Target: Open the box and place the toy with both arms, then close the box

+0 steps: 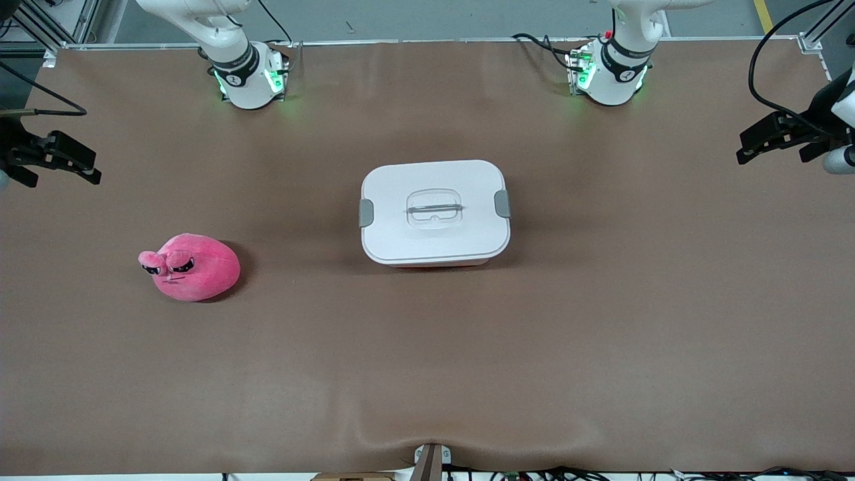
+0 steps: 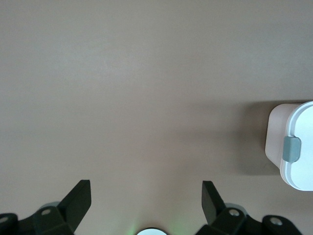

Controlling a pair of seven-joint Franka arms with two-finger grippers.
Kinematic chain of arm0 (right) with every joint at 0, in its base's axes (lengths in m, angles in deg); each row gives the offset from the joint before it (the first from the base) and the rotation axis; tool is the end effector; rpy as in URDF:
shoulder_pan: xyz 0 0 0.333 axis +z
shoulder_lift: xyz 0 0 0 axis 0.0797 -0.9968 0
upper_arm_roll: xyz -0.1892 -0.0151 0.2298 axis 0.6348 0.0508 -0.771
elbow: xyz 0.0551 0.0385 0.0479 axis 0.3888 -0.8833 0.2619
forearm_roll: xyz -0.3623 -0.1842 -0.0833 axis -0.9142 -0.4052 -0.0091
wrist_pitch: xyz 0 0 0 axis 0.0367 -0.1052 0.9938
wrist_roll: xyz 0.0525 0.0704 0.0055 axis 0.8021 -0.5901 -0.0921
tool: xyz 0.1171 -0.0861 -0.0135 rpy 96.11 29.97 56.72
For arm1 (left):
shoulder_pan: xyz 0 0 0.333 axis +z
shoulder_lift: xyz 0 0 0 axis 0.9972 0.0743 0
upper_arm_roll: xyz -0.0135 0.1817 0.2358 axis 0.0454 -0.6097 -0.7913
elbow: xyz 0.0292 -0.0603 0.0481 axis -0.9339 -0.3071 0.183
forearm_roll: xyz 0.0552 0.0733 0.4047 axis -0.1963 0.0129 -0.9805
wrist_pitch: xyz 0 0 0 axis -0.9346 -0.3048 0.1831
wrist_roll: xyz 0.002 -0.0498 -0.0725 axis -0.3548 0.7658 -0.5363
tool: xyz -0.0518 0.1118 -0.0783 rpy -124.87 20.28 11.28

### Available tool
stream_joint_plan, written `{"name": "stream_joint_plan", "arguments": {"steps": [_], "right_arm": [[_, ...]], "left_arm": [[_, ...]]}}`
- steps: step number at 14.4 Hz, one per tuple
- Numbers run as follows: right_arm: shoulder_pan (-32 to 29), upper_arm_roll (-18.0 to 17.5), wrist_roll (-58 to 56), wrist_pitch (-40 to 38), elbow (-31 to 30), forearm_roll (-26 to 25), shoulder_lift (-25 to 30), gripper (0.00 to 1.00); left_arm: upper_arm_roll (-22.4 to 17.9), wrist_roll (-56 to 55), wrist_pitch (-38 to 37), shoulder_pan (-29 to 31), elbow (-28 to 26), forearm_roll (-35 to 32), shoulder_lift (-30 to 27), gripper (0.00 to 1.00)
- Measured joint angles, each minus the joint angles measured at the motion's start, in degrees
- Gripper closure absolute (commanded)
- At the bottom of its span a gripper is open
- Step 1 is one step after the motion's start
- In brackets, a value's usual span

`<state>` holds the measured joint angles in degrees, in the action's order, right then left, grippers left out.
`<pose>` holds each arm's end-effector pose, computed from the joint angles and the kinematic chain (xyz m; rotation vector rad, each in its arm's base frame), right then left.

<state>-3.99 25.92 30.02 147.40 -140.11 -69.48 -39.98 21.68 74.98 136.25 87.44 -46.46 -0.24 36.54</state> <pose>0.5743 -0.0131 0.5883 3.1227 0.0707 -0.0013 0.5574 -0.0251 0.5941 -3.1353 -0.0205 0.0660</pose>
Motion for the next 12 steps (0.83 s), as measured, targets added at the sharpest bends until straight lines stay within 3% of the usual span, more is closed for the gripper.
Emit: {"name": "stream_joint_plan", "arguments": {"steps": [12], "right_arm": [[-0.80, 0.24, 0.01, -2.03, -0.07, -0.10, -0.02, 0.00]], "left_arm": [[-0.53, 0.00, 0.00, 0.20, 0.07, 0.00, 0.85, 0.00]]}}
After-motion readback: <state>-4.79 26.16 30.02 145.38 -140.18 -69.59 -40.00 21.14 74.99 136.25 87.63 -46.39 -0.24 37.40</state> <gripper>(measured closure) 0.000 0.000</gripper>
